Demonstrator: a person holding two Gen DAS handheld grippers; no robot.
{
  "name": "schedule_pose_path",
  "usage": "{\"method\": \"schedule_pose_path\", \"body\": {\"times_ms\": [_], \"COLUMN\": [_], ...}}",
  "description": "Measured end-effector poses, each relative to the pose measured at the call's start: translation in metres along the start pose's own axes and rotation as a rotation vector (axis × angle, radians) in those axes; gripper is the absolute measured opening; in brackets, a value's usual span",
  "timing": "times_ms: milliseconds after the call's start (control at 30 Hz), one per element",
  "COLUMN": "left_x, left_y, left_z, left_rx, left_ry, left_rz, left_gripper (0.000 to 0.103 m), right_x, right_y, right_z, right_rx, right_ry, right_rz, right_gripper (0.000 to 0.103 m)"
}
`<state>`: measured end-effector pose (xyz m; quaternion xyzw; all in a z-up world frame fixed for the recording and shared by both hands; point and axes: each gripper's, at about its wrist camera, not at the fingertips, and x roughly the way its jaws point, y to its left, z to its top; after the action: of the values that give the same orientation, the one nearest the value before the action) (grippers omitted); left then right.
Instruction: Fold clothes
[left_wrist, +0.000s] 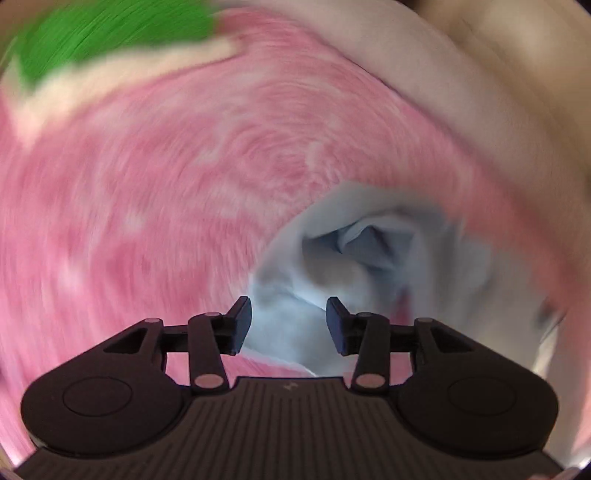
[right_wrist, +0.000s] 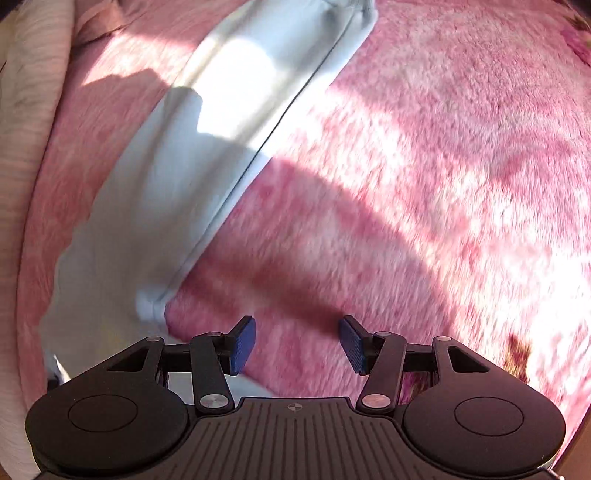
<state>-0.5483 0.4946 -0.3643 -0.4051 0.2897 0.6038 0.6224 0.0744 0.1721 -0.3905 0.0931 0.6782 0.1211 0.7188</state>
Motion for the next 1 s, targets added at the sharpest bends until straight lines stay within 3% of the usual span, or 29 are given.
{"method": "schedule_pose_path", "body": {"times_ms": [67,100,133,200,333,433,567,600,667,800,933,1000], "left_x": [0.016,0.023,0.030,0.032,0.001,-0.019,-0.007,-0.005,-0.003,0.018,0.038,0.043], "left_y": [-0.006,-0.007,-0.008,-0.010,0.008,0.045,0.088,0.094,0.106,0.135,0.154,0.160], "left_z": [0.007,0.009,0.011,0.019,0.077,0.142,0.186,0.182,0.168,0.126,0.094,0.092], "left_rx": [0.103,0.143,0.174,0.249,0.351,0.293,0.212,0.193,0.153,-0.082,-0.332,-0.423], "left_ry": [-0.003,-0.002,-0.001,-0.001,-0.164,-0.226,-0.056,-0.036,-0.008,0.088,0.085,0.030], "left_rz": [-0.003,-0.014,-0.032,-0.039,0.059,0.142,0.192,0.196,0.193,0.063,0.003,-0.033], "left_gripper": [0.035,0.017,0.008,0.007,0.007,0.008,0.032,0.030,0.036,0.036,0.035,0.035], "right_x": [-0.002,-0.002,-0.003,-0.005,-0.011,-0.014,-0.012,-0.011,-0.008,-0.006,-0.005,-0.005], "right_y": [0.004,0.004,0.004,0.002,-0.001,-0.001,0.000,0.001,0.004,0.012,0.017,0.018], "right_z": [-0.008,-0.009,-0.012,-0.020,-0.032,-0.038,-0.046,-0.048,-0.053,-0.058,-0.060,-0.061], "right_rx": [-0.001,0.007,0.016,0.032,0.058,0.068,0.073,0.073,0.064,0.012,-0.027,-0.038], "right_ry": [-0.001,0.002,0.007,0.006,-0.011,-0.022,-0.019,-0.017,-0.012,-0.024,-0.020,-0.016], "right_rz": [-0.007,-0.008,-0.010,-0.019,-0.029,-0.042,-0.055,-0.056,-0.058,-0.080,-0.100,-0.106], "right_gripper": [0.054,0.054,0.054,0.054,0.054,0.054,0.054,0.054,0.054,0.054,0.054,0.054]}}
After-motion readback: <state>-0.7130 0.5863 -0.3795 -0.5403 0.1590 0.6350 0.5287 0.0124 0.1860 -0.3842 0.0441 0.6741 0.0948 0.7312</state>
